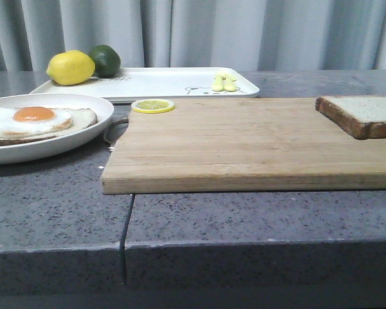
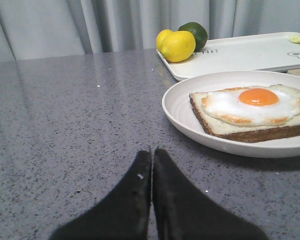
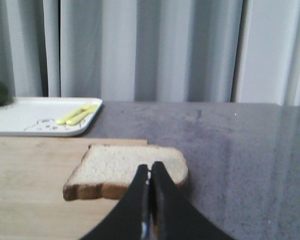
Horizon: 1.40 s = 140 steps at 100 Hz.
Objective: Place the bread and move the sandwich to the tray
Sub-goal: 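Move the right gripper down toward the bread slice on the cutting board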
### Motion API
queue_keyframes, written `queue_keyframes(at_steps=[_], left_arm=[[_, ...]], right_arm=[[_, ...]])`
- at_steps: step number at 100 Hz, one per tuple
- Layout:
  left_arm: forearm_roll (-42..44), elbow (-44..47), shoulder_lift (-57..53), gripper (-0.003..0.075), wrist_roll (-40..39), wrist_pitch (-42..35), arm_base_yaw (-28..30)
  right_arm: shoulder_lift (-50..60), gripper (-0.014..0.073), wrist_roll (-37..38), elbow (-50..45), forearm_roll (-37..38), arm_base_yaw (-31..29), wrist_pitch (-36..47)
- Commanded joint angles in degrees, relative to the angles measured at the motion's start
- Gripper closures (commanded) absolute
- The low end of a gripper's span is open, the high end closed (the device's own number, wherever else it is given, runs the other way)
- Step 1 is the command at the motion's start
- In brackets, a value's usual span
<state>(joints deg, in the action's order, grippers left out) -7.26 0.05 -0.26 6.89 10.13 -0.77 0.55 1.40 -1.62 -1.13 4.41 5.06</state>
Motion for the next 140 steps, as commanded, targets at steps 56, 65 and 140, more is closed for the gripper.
queue_keyframes(at_steps=[56,65,140], left_arm=[[-8.1,-27.7,16.9,0.0739,-0.5,17.2,0.2],[-8.1,-32.9,21.3,0.0739,-0.5,21.2,0.2],[-8.2,-44.6,31.9,0.0739,-0.5,30.1,0.2]], right_arm=[[-11.0,0.071,-0.1,28.2,0.4,-0.3,-27.1],[-15.2,0.071,-0.1,31.8,0.4,-0.3,-31.3],[-31.9,0.071,-0.1,42.3,0.4,-0.3,-45.1]])
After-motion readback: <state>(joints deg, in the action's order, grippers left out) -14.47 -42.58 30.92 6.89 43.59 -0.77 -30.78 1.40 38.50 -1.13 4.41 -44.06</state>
